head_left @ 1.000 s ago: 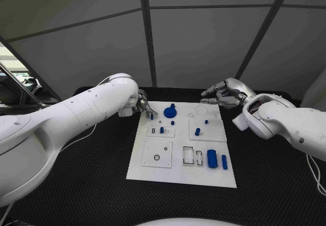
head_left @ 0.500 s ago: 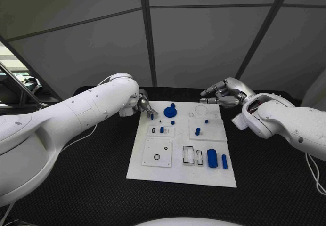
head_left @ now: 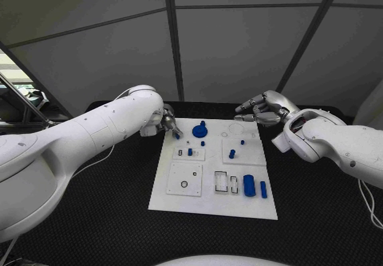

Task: Assemble the parts on the task board

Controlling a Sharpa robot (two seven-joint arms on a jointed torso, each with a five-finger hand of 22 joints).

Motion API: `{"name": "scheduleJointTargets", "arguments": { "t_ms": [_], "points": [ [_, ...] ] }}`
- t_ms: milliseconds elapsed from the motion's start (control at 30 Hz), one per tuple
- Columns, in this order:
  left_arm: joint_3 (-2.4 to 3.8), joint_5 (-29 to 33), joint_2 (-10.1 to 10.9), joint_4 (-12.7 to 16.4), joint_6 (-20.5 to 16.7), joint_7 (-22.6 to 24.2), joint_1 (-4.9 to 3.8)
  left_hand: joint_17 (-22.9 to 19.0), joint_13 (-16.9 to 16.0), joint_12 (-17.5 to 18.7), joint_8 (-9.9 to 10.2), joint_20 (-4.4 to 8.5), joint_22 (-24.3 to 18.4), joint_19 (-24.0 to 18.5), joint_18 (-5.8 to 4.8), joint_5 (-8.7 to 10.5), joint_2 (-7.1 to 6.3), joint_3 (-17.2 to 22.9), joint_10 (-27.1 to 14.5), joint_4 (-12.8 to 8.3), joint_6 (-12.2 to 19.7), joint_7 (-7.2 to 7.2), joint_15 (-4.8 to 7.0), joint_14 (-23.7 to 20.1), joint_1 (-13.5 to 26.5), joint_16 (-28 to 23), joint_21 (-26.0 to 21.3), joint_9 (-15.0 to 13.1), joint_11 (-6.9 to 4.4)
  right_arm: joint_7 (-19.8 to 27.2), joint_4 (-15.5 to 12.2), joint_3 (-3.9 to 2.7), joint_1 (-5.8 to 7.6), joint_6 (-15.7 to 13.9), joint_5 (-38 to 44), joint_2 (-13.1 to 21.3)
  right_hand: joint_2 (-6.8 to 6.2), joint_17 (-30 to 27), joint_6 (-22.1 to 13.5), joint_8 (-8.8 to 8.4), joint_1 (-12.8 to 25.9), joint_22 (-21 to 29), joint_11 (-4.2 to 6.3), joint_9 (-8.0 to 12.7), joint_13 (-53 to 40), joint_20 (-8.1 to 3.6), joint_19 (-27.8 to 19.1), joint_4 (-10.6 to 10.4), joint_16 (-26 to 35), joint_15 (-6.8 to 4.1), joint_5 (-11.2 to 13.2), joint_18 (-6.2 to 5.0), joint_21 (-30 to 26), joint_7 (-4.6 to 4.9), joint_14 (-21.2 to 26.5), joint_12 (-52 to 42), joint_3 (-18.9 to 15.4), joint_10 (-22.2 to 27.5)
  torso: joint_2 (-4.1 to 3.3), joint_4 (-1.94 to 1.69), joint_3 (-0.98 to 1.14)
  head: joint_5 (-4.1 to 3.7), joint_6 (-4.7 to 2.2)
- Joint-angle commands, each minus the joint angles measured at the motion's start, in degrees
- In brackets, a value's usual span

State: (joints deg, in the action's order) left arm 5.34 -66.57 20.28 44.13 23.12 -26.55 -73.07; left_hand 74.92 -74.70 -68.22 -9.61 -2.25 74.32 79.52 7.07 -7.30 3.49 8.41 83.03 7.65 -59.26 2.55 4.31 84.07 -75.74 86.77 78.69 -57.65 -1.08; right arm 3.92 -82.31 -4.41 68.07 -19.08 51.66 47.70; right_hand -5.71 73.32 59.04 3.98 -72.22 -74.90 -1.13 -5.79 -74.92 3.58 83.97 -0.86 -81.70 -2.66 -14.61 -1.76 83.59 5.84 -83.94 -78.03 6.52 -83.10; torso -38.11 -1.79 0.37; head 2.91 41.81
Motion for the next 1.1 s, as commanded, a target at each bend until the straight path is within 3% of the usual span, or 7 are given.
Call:
{"name": "scheduleJointTargets", "arguments": {
  "t_ms": [33,133,300,400,533,933,1100],
  "points": [
    [-0.02,-0.3,-0.1,-0.1,0.9,0.8,0.00,12.5,-9.1,-0.3,-0.1,0.34,0.2,0.0,-3.08,-3.04,0.54,0.8,0.1,-1.2,0.4,-0.06,0.27,5.1,-1.1,0.4,-0.3,-0.1,-0.27,0.4,-0.1,-0.05,0.11,0.4,0.1,0.0,0.28,0.1,0.1,-0.29,0.5,-3.0,-0.02,0.0,-1.9,-0.29,0.3,-0.1,0.2,-0.42,-0.2,-0.86,-0.3,0.10,-2.6,0.2,-0.1,0.2,0.01,0.03,0.00,-0.03,0.06],
    [-0.03,-0.3,-0.1,-0.1,0.8,0.8,0.02,12.5,-9.0,-0.3,-0.1,0.34,0.2,0.0,-3.08,-4.50,0.77,1.7,0.1,-2.1,0.6,0.04,0.23,5.1,-1.3,0.4,-0.3,-0.2,-0.27,0.4,-0.1,-0.05,0.11,0.4,0.1,0.0,0.29,0.1,0.1,-0.29,0.5,-3.0,-0.02,0.0,-1.9,-0.29,0.3,-0.1,0.2,-0.42,-0.2,-0.86,-0.3,0.10,-2.6,0.2,-0.1,0.2,0.01,0.02,0.00,-0.03,0.03],
    [-0.03,-0.3,-0.1,-0.1,0.2,1.1,0.03,12.5,-8.9,0.0,-0.2,0.24,0.5,0.1,-3.10,-12.99,0.93,5.4,0.0,-4.5,1.2,0.69,-0.08,5.1,-1.2,0.4,-0.3,-0.6,0.07,0.3,-0.1,-0.05,0.11,0.4,0.1,0.0,0.34,0.2,0.1,-0.29,0.5,-3.0,-0.02,-0.1,-1.9,-0.29,0.3,-0.1,0.1,-0.42,-0.2,-0.86,-0.3,0.11,-2.7,0.2,0.0,0.2,0.03,-0.01,0.03,-0.05,0.06],
    [-0.03,-0.3,0.3,0.3,-0.4,1.5,0.04,12.5,-8.8,0.1,-0.5,0.03,0.6,0.1,-3.11,-16.30,0.77,7.8,0.1,-5.8,1.2,0.80,-0.18,5.1,-0.5,0.4,-0.3,-1.0,0.24,0.3,-0.1,-0.05,0.11,0.4,0.1,0.0,0.34,0.2,0.1,-0.29,0.5,-3.0,-0.02,-0.1,-1.9,-0.29,0.3,-0.1,0.1,-0.42,-0.2,-0.86,-0.3,0.11,-2.7,0.2,0.0,0.2,0.06,-0.03,0.01,-0.02,0.08],
    [-0.03,1.4,1.6,2.1,-2.0,1.8,0.04,12.6,-8.7,0.1,-1.1,-0.05,0.7,0.1,-3.09,-18.76,0.27,10.5,0.2,-7.0,0.9,0.81,-0.19,5.2,1.3,0.5,-0.4,-1.7,0.29,0.3,-0.1,-0.05,0.11,0.5,0.1,0.2,0.34,0.2,0.1,-0.29,0.5,-3.0,-0.02,-0.1,-1.9,-0.29,0.3,-0.1,0.1,-0.42,-0.2,-0.86,-0.3,0.11,-2.7,0.2,0.0,0.2,0.10,-0.11,0.02,-0.07,0.09],
    [-0.16,4.9,10.8,17.6,-11.2,1.9,0.23,12.6,-8.8,-0.4,-3.0,0.19,1.4,0.5,-3.20,-25.96,-1.66,15.7,0.7,-9.8,0.2,0.41,0.11,5.2,5.6,0.5,-0.1,-4.0,-0.06,0.3,-0.1,-0.04,0.11,0.7,0.1,0.5,0.34,0.2,0.1,-0.29,0.5,-3.0,-0.02,-0.1,-1.9,-0.29,0.3,-0.1,0.1,-0.42,-0.2,-0.86,-0.3,0.11,-2.7,0.2,0.0,0.2,0.24,-0.49,0.11,0.11,0.25],
    [-1.12,4.9,14.7,24.4,-13.6,1.2,0.74,12.7,-8.7,-0.2,-3.2,0.23,1.6,0.6,-3.24,-26.53,-1.95,16.1,0.8,-10.2,0.1,0.35,0.15,5.2,6.1,0.6,0.0,-4.3,-0.12,0.3,-0.1,-0.04,0.11,0.7,0.1,0.7,0.34,0.2,0.1,-0.29,0.5,-3.0,-0.02,-0.1,-1.9,-0.29,0.3,-0.1,0.1,-0.42,-0.2,-0.86,-0.3,0.11,-2.7,0.2,0.0,0.2,0.28,-0.57,0.13,0.18,0.42]
  ]
}}
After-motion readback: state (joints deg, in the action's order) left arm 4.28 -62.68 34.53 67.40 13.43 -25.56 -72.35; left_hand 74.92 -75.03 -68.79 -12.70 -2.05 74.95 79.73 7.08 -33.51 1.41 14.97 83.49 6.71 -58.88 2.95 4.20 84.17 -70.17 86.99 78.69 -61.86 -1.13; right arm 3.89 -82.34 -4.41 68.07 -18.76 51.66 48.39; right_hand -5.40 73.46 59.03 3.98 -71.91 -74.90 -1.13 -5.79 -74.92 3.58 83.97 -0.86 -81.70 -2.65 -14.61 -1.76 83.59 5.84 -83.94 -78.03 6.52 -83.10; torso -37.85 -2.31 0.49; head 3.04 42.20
